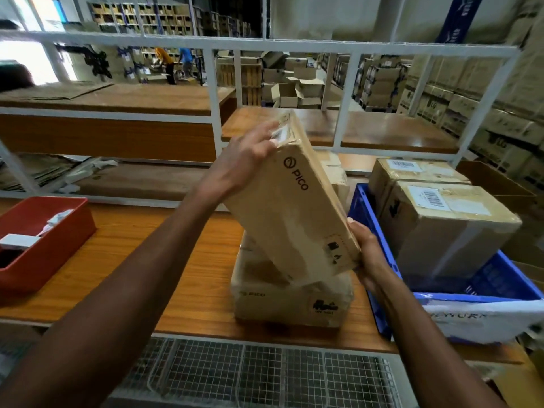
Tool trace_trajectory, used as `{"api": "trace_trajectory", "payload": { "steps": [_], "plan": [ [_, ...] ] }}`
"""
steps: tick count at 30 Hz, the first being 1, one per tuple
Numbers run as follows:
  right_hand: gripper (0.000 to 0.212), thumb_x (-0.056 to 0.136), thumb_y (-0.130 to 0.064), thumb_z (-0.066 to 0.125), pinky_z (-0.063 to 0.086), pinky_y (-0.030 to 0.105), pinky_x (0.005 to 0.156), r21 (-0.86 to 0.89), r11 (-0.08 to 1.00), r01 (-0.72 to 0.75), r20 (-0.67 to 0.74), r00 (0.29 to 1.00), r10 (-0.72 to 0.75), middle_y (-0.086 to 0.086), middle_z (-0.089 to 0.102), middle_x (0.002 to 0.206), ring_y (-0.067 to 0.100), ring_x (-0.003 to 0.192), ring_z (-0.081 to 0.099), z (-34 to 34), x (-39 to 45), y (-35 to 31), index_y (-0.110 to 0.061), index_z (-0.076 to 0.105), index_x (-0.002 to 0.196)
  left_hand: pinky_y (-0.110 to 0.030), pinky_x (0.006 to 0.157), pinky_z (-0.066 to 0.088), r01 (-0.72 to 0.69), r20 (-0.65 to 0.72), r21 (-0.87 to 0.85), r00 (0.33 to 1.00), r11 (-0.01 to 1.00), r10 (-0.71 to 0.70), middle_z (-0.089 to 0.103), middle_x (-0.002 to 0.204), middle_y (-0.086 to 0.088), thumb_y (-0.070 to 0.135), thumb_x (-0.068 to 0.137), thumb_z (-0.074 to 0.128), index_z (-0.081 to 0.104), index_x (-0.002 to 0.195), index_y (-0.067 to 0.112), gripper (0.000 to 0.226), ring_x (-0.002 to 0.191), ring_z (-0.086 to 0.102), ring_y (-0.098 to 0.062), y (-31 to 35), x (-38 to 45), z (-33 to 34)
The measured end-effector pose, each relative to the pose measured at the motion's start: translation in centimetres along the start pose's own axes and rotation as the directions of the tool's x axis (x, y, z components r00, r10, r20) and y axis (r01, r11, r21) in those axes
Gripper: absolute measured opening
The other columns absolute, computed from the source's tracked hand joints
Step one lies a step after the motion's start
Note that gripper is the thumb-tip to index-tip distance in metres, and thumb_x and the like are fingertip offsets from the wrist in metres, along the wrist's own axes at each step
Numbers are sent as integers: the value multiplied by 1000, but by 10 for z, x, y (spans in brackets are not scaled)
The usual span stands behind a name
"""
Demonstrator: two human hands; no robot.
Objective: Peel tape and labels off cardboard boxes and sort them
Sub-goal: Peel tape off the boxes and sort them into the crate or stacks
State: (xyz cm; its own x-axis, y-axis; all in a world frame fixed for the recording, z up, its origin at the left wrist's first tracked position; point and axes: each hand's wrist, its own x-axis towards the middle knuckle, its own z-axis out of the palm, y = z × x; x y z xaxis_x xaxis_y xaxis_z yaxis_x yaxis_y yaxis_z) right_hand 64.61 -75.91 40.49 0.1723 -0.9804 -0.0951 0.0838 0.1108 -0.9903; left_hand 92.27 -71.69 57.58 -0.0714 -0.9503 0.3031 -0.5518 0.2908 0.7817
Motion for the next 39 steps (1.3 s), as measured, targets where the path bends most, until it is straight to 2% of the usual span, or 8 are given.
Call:
{"api": "trace_trajectory", "payload": {
  "steps": [3,8,11,17,20,26,32,39],
  "plan": [
    [47,103,-45,50,58,52,85,78,997,-20,5,1000,20,17,74,113,36,99,71,19,-7,16,-9,67,128,-54,102,46,-61,-18,199,998,978,66,53,150,-8,48,102,38,34,155,41,54,129,51,-26,20,18,15],
    [33,108,-37,41,60,42,83,-8,992,-124,-52,991,123,10,78,106,26,94,74,36,-12,20,-26,72,108,-21,68,36,-67,188,357,982,932,-1,48,152,-8,37,107,46,42,153,36,46,110,48,-12,45,32,39],
    [21,107,-26,50,55,53,98,-204,970,-130,-98,989,112,5,76,100,26,103,70,26,-7,20,-26,70,113,-19,78,39,-143,344,402,939,904,-5,49,154,0,32,107,51,52,149,31,42,120,49,-9,45,30,48],
    [19,102,-27,63,55,12,71,-310,883,353,-179,890,-419,-11,72,113,-4,99,68,0,-3,-71,-30,71,119,-27,89,38,-145,330,417,944,897,-1,49,155,4,37,106,53,53,146,38,40,136,47,-15,37,30,46],
    [20,100,-34,65,57,22,83,-411,718,562,53,801,-597,-9,75,114,3,106,69,4,-8,-134,-27,75,116,-20,81,42,-156,364,356,931,921,18,53,150,6,36,103,58,59,141,37,38,124,50,-7,37,35,38],
    [14,96,-31,70,47,16,77,-728,421,540,357,824,-441,-9,74,109,7,103,64,29,-1,-160,-24,81,103,-18,81,46,-106,135,344,989,933,63,61,136,6,20,102,60,68,125,29,26,114,56,-6,11,62,18],
    [9,95,-29,73,45,16,66,-788,416,453,365,889,-277,-13,73,96,6,97,67,31,11,-182,-32,75,86,-31,92,46,-26,50,524,999,851,0,60,140,2,19,99,59,67,132,27,34,118,55,-12,-14,91,20],
    [26,100,-24,65,46,24,74,-840,375,392,353,920,-170,-16,62,109,10,102,63,48,73,-212,-24,71,125,-32,89,55,-40,103,609,994,792,-29,68,126,2,22,98,63,71,127,21,30,104,60,-11,-4,101,12]
  ]
}}
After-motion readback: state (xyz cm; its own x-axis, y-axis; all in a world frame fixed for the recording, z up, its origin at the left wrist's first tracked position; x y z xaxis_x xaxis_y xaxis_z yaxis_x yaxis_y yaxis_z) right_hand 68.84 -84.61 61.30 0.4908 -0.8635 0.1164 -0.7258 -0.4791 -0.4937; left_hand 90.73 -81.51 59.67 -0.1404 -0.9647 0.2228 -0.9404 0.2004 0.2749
